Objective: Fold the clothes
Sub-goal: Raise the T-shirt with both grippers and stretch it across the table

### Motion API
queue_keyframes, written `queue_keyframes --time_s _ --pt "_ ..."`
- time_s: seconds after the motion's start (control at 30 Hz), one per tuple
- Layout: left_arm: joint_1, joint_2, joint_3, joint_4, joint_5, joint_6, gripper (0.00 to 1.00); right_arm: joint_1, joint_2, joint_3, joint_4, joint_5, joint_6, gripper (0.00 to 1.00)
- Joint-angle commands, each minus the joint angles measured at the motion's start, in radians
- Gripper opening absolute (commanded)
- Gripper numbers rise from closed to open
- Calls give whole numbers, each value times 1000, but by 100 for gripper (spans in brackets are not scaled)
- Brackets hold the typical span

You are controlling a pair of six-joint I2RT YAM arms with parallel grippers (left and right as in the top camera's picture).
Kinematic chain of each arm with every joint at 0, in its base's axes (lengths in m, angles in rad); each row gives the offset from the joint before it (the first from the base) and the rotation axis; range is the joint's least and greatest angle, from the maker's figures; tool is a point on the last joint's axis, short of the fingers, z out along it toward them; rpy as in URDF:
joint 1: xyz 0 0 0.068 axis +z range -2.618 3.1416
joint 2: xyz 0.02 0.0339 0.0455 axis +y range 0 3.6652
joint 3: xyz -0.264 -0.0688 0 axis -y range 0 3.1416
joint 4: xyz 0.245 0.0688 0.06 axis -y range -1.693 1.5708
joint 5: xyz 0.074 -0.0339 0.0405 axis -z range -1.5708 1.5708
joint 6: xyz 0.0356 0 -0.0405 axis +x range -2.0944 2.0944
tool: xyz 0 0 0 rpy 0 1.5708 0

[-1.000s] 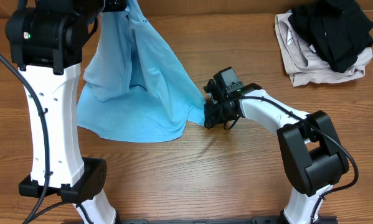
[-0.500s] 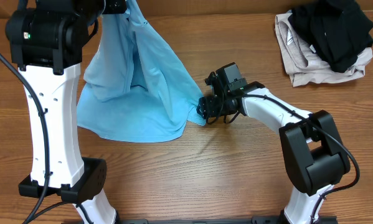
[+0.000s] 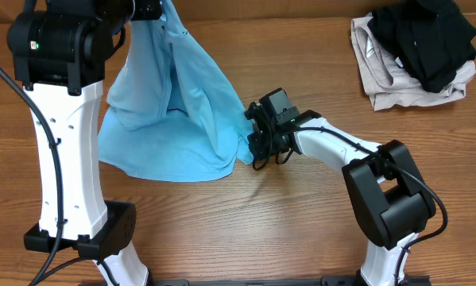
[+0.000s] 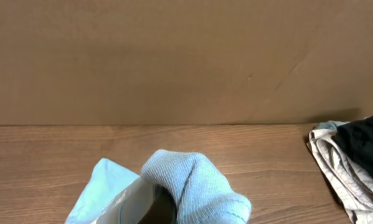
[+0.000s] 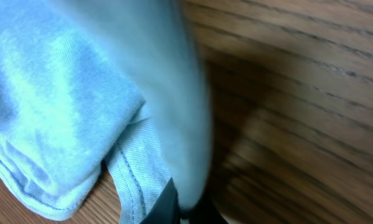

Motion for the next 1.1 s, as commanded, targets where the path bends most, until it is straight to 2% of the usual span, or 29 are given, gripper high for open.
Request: queue_keyframes --time_s 0.0,0.2,0.43,0.6,0.93,1.07 --pt "0 -3 30 2 10 -21 4 -55 12 -2 -26 16 16 4" --pt "0 -5 30 -5 0 5 4 -181 -98 62 -168 16 14 4" --pt "2 -70 30 -59 -32 101 4 -376 -288 291 -369 59 2 4" --pt "2 -165 30 -108 -161 100 4 -479 -358 553 -546 157 -28 4" --pt "2 -249 30 -125 -509 100 4 -618 -373 1011 -815 156 -47 4" --pt "2 -249 30 -119 -583 100 4 -664 -373 1214 -930 156 -47 4"
